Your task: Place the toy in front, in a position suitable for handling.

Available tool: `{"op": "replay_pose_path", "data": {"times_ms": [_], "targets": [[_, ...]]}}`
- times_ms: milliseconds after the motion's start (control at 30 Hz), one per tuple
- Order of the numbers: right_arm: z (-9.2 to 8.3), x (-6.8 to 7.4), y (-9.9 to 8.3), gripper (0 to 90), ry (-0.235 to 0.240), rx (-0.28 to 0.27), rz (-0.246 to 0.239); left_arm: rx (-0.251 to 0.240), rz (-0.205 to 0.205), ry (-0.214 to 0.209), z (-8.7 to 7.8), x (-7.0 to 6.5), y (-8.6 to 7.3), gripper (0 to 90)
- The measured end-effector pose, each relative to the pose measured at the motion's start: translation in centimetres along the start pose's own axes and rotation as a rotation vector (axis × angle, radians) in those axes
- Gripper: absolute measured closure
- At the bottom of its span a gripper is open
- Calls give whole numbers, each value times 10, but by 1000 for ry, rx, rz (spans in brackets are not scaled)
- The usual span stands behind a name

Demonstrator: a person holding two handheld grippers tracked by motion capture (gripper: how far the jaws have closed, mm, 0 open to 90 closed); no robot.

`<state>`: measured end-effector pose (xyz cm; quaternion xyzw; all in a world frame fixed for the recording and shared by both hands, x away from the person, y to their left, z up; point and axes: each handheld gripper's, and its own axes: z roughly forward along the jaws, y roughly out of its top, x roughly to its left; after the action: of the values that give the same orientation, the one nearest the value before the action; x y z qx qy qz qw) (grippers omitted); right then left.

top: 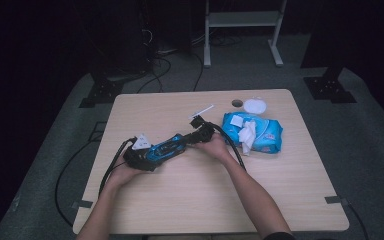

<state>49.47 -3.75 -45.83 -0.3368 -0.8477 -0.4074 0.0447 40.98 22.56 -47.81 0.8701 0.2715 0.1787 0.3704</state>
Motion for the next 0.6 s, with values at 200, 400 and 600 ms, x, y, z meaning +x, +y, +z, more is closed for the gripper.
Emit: {"op": "replay_pose_path", "data": {"times_ms": [200,400,600], "targets": [[-4,1,1,688,13,-20,9,1,30,11,-2,-2,1,225],[-10,6,4,700,8,-26,-4,7,62,7,-5,-4,2,236],[-19,8,6,712,1,-36,-5,-13,77,7,-8,-9,5,254]]}}
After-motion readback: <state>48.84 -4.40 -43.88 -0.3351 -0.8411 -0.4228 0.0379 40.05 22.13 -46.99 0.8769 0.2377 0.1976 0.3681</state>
